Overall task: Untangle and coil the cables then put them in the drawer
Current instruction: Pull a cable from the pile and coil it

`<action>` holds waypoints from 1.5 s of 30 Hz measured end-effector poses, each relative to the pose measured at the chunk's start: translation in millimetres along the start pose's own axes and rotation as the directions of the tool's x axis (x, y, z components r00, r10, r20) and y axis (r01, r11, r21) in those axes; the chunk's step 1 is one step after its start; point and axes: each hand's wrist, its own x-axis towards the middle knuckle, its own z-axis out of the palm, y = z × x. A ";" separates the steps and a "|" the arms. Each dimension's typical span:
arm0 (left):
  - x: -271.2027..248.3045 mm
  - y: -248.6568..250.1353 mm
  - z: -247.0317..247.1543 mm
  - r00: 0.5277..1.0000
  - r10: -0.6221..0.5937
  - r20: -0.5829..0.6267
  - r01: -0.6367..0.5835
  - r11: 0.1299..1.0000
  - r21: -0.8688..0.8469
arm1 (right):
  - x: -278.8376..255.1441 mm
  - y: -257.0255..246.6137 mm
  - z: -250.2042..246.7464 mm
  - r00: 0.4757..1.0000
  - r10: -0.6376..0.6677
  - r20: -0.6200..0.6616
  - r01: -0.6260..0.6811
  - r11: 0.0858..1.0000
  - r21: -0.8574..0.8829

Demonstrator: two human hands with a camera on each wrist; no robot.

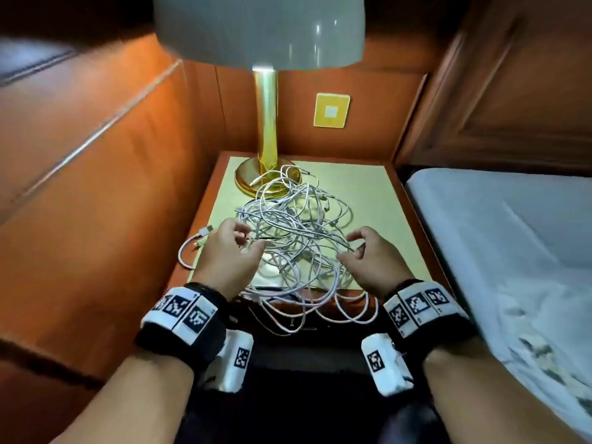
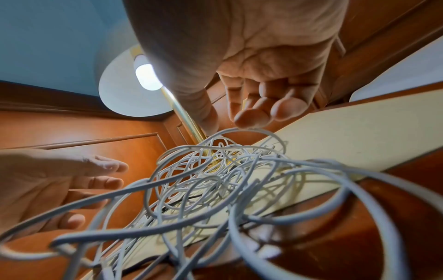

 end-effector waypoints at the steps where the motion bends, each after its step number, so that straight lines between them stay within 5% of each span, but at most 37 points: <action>1: 9.7 -3.0 1.4 1.000 -0.008 -0.026 0.009 1.000 0.024 | 9.3 0.8 3.6 1.000 -0.012 0.001 0.012 1.000 -0.023; 4: 35.0 -19.7 0.4 0.994 -0.057 -0.092 0.065 0.995 0.081 | 29.1 2.4 10.7 1.000 -0.014 0.024 0.016 0.993 -0.116; 10: 46.0 -59.4 -5.6 0.999 -0.028 -0.020 0.031 0.980 0.195 | 41.6 2.0 19.0 0.996 -0.078 -0.046 0.070 0.983 -0.170; 15: 35.7 -58.4 -15.5 0.986 -0.063 -0.155 0.004 0.933 -0.359 | 42.5 -9.4 15.9 0.948 -0.046 -0.316 0.078 0.993 0.089; 17: 34.5 -62.6 -19.0 0.985 -0.072 -0.159 0.002 0.914 -0.406 | 39.2 -14.7 14.0 0.953 -0.019 -0.302 0.071 0.984 0.162; 20: 35.0 -82.8 -27.1 0.993 -0.080 -0.088 0.080 0.997 -0.008 | 32.6 -16.8 17.4 0.990 -0.011 -0.142 0.027 0.993 0.111; 23: 33.6 -101.8 -28.6 0.977 -0.210 0.043 0.193 0.947 0.258 | 30.6 -16.0 23.7 0.994 -0.029 -0.101 0.031 0.999 0.021; 34: 46.3 -97.4 -19.1 0.967 -0.242 0.075 0.182 0.871 0.457 | 10.6 -42.0 50.5 0.961 -0.259 0.094 0.270 0.955 -0.121; 37: 48.5 -79.1 -28.0 0.987 -0.112 -0.113 0.131 0.974 0.184 | 7.8 -45.6 54.8 0.944 -0.319 0.086 0.328 0.938 -0.114; 40: 45.6 -62.4 -41.0 0.940 0.027 -0.340 -0.053 0.996 -0.067 | 3.1 -52.1 61.6 0.919 -0.382 0.098 0.391 0.913 -0.117; 45: 34.4 -56.0 -45.4 0.881 0.176 -0.438 -0.217 0.975 -0.044 | 7.4 -50.5 67.4 0.931 -0.360 0.056 0.364 0.923 -0.124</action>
